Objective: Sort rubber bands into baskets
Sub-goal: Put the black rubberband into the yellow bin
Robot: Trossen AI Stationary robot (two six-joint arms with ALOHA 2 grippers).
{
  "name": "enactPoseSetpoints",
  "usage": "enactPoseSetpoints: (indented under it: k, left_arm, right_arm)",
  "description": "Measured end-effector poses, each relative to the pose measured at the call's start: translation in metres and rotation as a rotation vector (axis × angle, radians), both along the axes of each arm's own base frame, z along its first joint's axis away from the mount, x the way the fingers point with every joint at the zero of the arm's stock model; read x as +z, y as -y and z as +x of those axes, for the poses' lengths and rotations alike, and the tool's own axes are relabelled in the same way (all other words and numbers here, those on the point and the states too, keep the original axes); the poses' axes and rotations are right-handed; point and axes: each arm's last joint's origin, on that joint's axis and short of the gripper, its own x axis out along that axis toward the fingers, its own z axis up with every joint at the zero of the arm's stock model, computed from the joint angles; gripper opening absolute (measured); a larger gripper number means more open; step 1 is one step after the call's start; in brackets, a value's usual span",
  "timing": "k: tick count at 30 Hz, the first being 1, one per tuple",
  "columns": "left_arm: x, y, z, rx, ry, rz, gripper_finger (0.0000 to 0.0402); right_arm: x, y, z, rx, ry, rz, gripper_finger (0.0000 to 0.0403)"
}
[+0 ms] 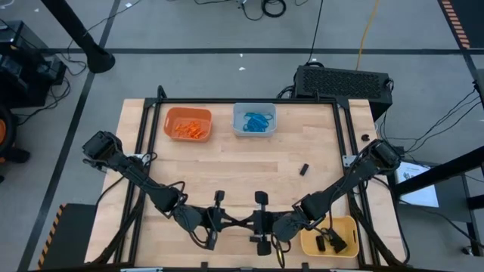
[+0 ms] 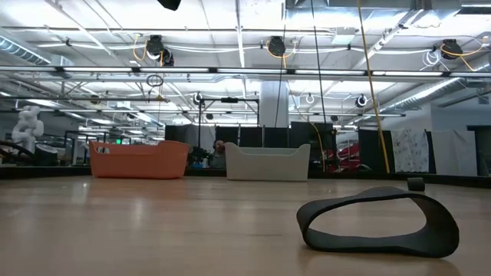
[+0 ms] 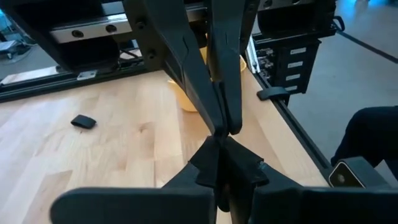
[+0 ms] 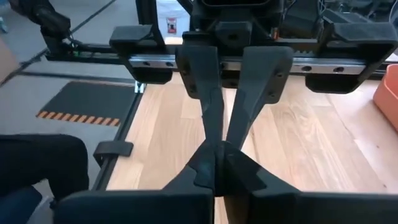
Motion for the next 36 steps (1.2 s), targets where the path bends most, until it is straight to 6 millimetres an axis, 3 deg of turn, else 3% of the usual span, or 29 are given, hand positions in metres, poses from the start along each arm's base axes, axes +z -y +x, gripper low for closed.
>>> enactPoseSetpoints:
  k: [9,16,26,36]
  left_arm:
    - [-0.007,-0.005,-0.001,0.016,-0.066,0.041,0.0079]
    - [-0.009,-0.009,0.001,0.057,-0.074,0.063,0.0010]
    - [-0.028,-0.019,-0.010,0.185,-0.261,0.177,0.0003]
    - [-0.053,-0.039,-0.041,0.336,-0.637,0.250,0.0002]
  right_arm:
    - [0.022,-0.008,-0.009,0.017,0.024,0.004,0.0001]
    - [0.025,-0.010,-0.022,-0.019,-0.012,-0.009,0.0001]
    - [0.036,-0.007,-0.096,-0.167,-0.365,0.209,0.0000]
    - [0.022,-0.015,-0.162,-0.477,-0.871,0.502,0.0000]
